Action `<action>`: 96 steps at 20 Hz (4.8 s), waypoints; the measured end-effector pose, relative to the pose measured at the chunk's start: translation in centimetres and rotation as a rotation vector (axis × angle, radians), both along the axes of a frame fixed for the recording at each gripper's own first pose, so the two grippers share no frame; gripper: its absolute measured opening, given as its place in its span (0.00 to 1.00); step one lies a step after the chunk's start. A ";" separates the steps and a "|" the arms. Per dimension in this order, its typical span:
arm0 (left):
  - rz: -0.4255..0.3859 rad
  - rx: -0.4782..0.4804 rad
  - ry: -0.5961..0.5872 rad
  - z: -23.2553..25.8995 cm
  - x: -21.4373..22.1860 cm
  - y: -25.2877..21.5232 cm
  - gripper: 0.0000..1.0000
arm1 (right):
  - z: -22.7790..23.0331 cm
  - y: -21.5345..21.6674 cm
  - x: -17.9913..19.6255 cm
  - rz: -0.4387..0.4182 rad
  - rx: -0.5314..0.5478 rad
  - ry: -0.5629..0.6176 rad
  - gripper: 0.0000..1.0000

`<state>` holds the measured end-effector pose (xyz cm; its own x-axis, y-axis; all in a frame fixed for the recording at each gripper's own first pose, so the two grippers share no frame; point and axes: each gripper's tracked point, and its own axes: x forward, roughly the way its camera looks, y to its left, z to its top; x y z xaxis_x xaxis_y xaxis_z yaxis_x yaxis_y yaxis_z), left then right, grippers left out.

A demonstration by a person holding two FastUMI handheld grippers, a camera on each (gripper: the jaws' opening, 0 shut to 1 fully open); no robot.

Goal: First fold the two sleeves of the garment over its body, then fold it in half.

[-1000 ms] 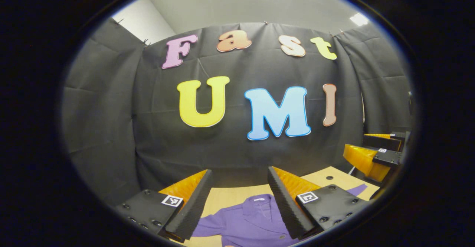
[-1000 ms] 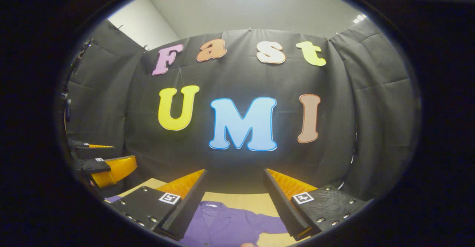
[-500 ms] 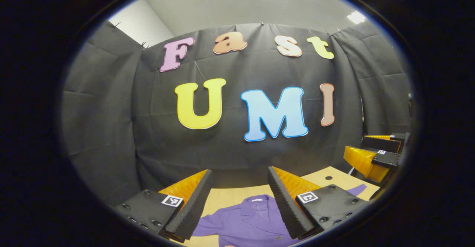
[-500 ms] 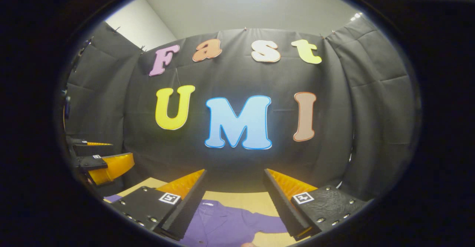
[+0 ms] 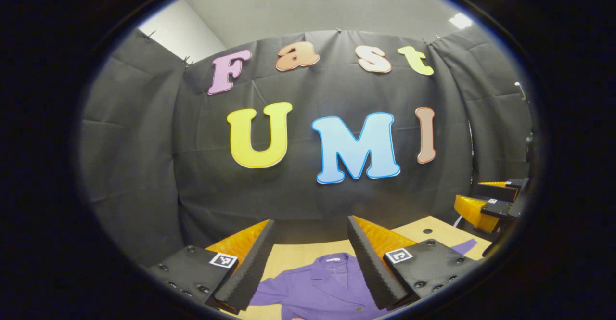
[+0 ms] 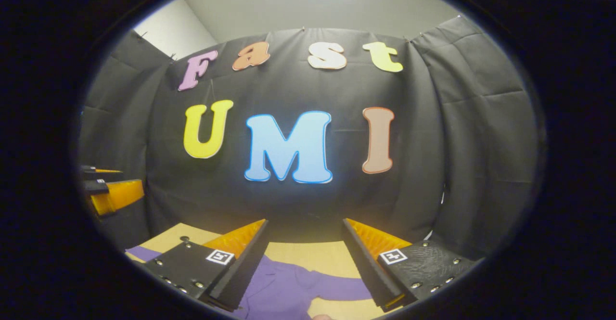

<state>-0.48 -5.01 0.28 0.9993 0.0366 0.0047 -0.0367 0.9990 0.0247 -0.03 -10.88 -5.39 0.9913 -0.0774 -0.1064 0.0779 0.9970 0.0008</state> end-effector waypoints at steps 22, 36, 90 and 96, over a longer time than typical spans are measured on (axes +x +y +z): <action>0.169 0.017 0.126 -4.2 1.9 4.2 1.00 | -25.4 -22.1 2.6 -0.341 0.037 0.446 0.95; 0.200 0.023 0.195 -6.4 4.2 3.5 1.00 | -37.4 -26.2 2.3 -0.369 0.061 0.721 0.95; 0.408 -0.069 0.245 -10.8 -6.7 24.5 0.96 | -26.7 11.6 13.6 0.077 0.444 0.665 0.10; 0.434 -0.073 0.269 -12.4 -7.9 29.4 1.00 | -27.7 21.6 12.4 0.209 0.418 0.708 0.10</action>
